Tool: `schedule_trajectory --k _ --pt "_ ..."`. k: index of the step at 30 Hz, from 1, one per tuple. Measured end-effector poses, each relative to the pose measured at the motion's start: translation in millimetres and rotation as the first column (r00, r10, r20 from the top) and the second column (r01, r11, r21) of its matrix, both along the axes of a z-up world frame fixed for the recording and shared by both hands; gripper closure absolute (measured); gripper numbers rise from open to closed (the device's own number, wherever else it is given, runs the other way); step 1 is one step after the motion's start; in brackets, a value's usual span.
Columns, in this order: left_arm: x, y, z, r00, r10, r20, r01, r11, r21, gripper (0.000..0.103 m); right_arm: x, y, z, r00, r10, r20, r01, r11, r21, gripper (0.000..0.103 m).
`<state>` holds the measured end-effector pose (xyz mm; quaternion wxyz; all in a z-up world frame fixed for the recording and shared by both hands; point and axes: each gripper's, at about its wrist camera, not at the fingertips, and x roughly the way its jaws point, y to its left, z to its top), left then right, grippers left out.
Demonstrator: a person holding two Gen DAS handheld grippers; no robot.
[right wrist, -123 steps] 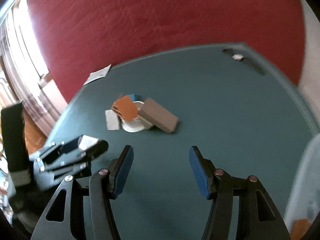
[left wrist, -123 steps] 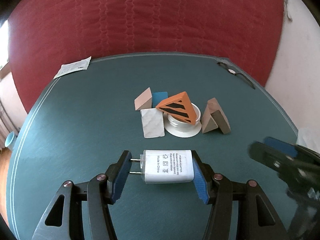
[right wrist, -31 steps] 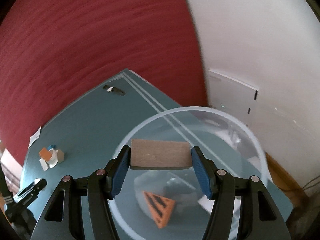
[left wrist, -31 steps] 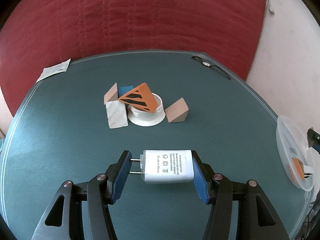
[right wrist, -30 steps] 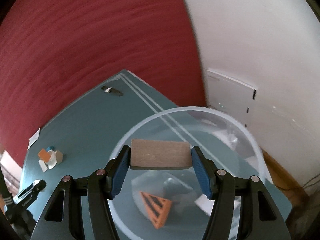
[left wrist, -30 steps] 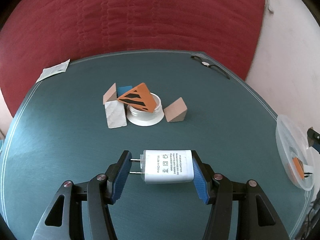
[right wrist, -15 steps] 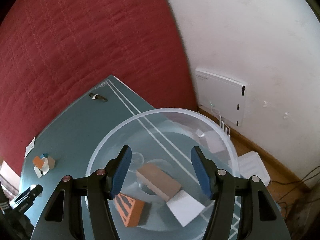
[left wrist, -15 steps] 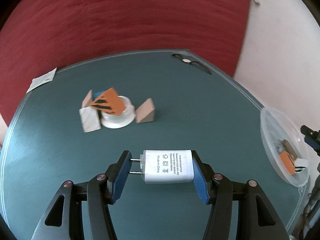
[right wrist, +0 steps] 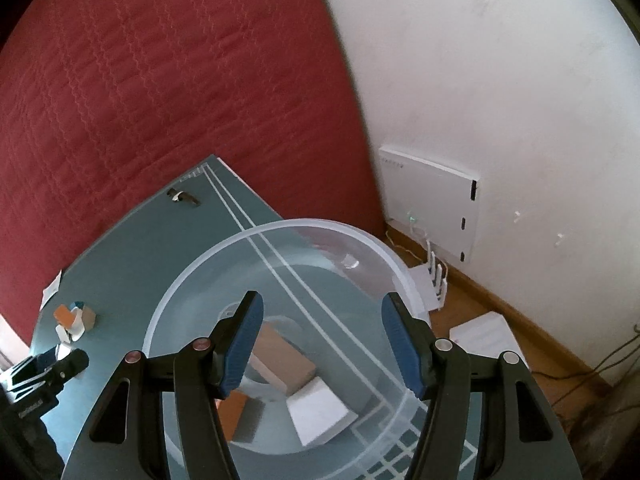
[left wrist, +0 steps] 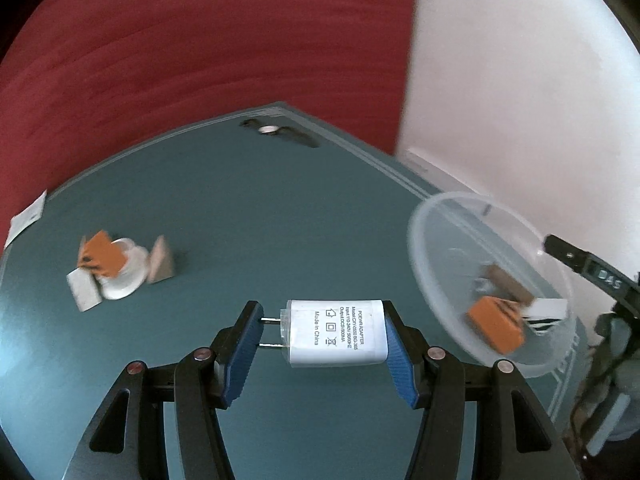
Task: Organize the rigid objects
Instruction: 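Carry the tan block with the right tool into the clear bowl and open, then carry the white charger with the left tool into the clear bowl and open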
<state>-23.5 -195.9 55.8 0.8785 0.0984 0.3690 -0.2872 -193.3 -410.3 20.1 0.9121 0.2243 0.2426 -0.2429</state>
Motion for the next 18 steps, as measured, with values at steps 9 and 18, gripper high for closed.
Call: schedule_trajectory --k 9,18 --pt "-20.6 -41.4 4.7 0.992 -0.125 0.012 0.125 0.992 0.006 0.042 -0.7 -2.5 -1.3 1.000 0.003 0.002 -0.003 1.000 0.001 0.040" --pt "-40.3 -68.1 6.9 0.975 -0.220 0.027 0.220 0.975 0.005 0.042 -1.1 -7.7 0.1 1.000 -0.006 0.006 0.006 1.000 0.008 0.040"
